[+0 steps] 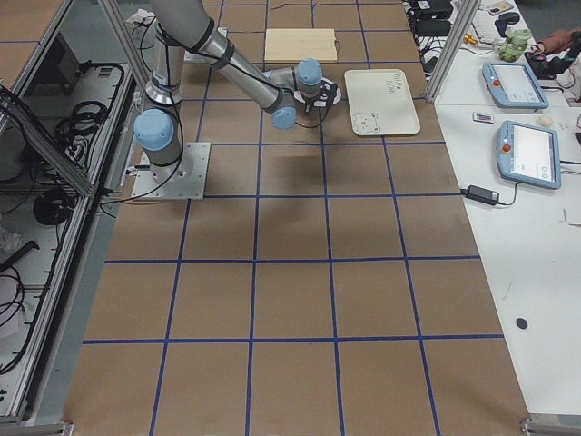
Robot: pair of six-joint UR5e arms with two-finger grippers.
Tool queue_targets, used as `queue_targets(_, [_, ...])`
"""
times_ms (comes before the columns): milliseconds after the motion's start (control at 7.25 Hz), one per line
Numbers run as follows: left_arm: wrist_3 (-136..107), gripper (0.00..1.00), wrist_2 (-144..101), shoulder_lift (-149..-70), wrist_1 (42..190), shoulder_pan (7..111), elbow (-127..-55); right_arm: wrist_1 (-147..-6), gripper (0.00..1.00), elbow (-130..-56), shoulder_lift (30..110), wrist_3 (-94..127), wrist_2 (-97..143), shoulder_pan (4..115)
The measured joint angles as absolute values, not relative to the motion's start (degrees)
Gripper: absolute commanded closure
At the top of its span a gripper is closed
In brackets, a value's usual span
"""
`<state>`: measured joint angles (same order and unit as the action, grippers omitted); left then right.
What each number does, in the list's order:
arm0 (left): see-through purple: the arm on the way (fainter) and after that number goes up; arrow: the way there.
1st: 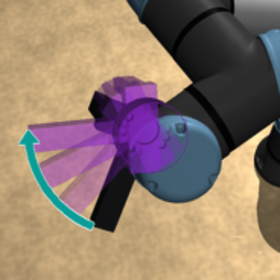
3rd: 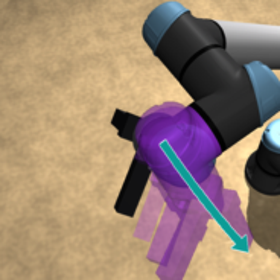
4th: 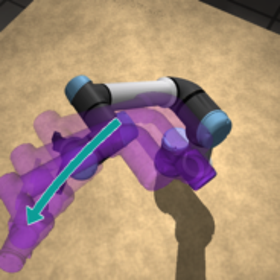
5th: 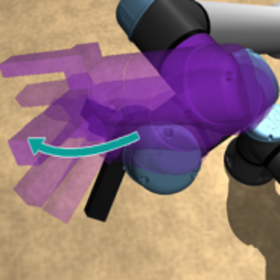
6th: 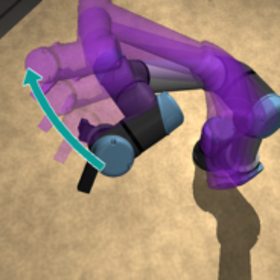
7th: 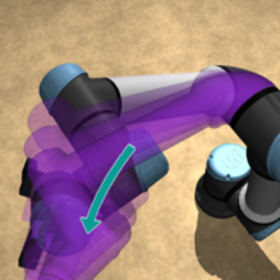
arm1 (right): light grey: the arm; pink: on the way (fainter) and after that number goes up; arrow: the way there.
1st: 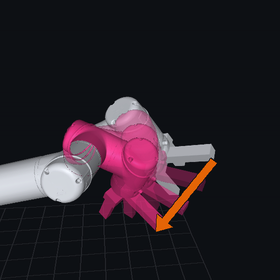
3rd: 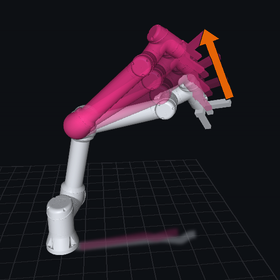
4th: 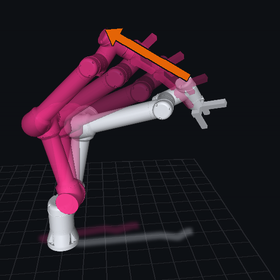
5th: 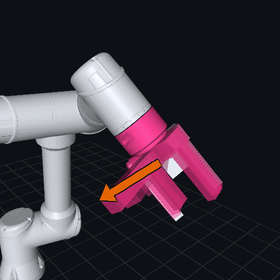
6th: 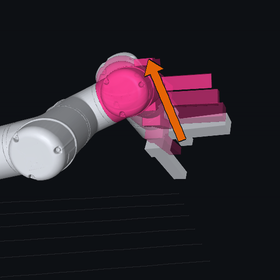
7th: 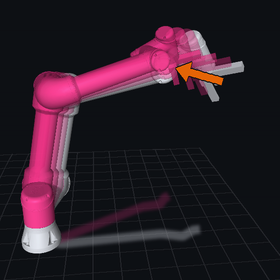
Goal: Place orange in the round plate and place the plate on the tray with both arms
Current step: 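Grip the bowl rim with the right gripper and lift it toward the tray, then lower the bowl onto the bear tray and open the right gripper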
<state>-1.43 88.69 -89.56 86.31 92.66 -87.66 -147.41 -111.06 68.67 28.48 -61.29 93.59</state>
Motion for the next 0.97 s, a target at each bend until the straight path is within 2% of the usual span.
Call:
queue_targets(276, [-1.4, 0.00, 88.7, -89.6, 86.3, 92.6, -87.6, -142.2, 0.87, -100.5, 67.2, 28.7, -61.1, 91.1])
queue_targets(690, [-1.4, 0.00, 88.7, -89.6, 86.3, 92.6, -87.6, -138.3, 0.85, -81.7, 54.4, 28.7, -61.1, 89.6])
queue_targets(966, [-1.4, 0.00, 88.7, -89.6, 86.3, 92.6, -87.6, -138.1, 0.83, -77.6, 48.6, 28.7, -60.9, 89.6])
